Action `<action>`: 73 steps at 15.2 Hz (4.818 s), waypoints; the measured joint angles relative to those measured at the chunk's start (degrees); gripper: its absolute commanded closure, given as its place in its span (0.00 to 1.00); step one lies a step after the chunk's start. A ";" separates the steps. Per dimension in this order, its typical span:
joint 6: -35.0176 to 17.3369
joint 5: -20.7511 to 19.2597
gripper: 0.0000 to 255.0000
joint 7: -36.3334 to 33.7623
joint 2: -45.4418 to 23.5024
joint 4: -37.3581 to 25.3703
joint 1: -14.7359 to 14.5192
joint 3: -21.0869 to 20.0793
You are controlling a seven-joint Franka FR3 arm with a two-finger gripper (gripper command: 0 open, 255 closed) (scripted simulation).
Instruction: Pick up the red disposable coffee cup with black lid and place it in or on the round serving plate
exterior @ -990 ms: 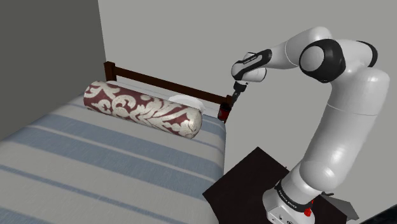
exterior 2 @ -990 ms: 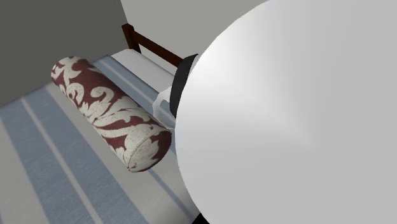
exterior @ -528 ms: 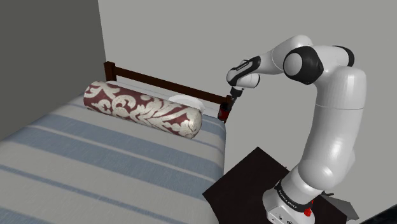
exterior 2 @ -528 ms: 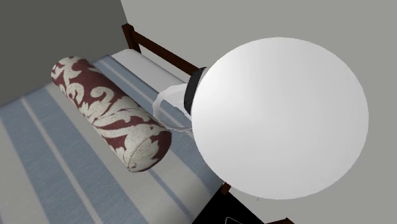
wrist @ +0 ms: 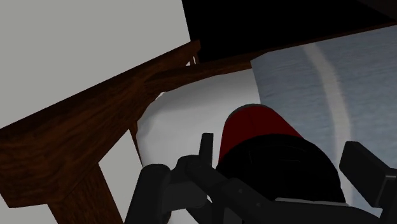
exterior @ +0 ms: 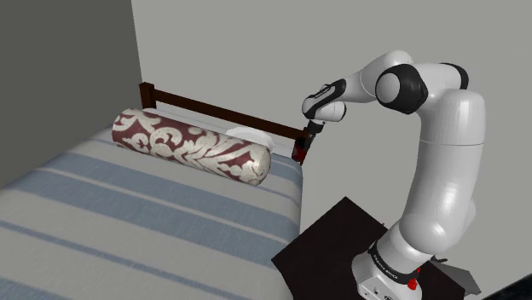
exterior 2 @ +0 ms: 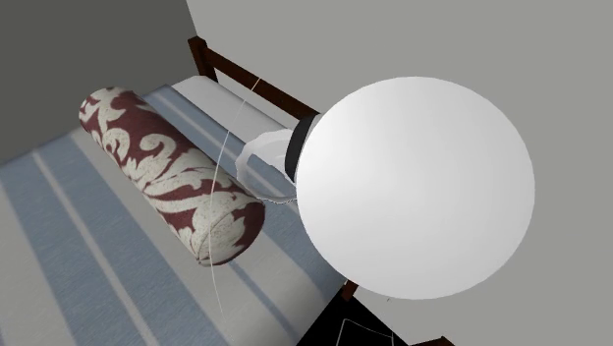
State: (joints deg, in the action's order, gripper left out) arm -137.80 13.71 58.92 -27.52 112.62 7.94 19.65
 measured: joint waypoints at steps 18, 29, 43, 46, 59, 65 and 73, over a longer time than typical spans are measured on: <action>2.17 -1.08 1.00 -0.63 2.15 -0.11 -0.47 0.72; 8.86 -3.99 1.00 -2.59 7.52 -1.79 -1.63 2.27; 19.40 -3.11 1.00 -13.64 -2.98 -22.91 -6.67 -1.54; 22.81 -2.83 1.00 -16.35 -6.82 -30.25 -7.58 -2.42; 33.74 -1.54 1.00 -23.83 -25.43 -60.19 -7.89 -5.12; 29.32 -2.48 0.00 -25.10 -27.39 -58.97 -9.03 -4.33; 22.50 -4.79 0.00 -29.54 -40.44 -68.79 -9.26 -2.39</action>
State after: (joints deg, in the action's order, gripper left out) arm -115.31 8.92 29.37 -67.96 43.84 -1.32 17.26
